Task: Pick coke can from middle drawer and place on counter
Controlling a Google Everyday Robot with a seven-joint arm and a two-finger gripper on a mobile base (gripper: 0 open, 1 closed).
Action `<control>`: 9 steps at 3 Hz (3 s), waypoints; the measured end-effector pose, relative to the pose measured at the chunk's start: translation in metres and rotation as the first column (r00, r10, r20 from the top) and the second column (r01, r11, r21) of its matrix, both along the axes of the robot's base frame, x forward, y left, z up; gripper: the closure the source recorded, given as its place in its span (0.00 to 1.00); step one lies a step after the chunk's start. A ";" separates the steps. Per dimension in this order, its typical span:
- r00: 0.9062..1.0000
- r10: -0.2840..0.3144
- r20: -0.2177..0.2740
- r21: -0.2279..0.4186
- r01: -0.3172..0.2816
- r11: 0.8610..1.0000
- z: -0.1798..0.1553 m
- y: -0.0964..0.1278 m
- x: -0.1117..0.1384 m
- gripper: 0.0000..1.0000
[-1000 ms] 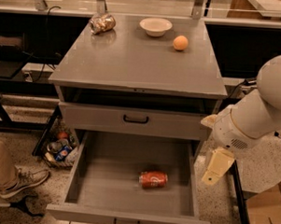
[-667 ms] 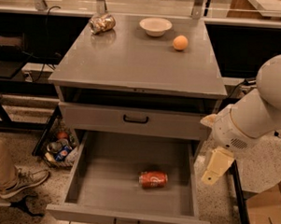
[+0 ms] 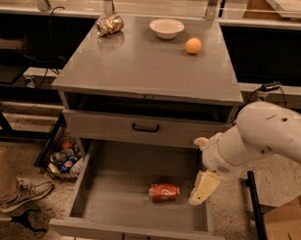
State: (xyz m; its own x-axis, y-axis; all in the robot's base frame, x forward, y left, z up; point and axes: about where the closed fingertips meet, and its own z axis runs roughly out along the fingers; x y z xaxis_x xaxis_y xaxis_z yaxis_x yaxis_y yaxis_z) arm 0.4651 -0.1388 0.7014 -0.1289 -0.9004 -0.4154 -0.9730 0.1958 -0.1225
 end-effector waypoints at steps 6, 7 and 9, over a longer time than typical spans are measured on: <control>0.990 0.088 0.108 0.055 -0.094 0.994 -0.212 0.027 0.078 0.00; 0.986 0.127 0.109 0.061 -0.134 0.989 -0.250 0.036 0.088 0.00; 0.980 0.183 0.078 0.080 -0.189 0.979 -0.313 0.057 0.100 0.00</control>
Offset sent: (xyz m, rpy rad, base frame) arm 0.0565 0.0976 -0.1771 -0.0157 -0.0374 0.0964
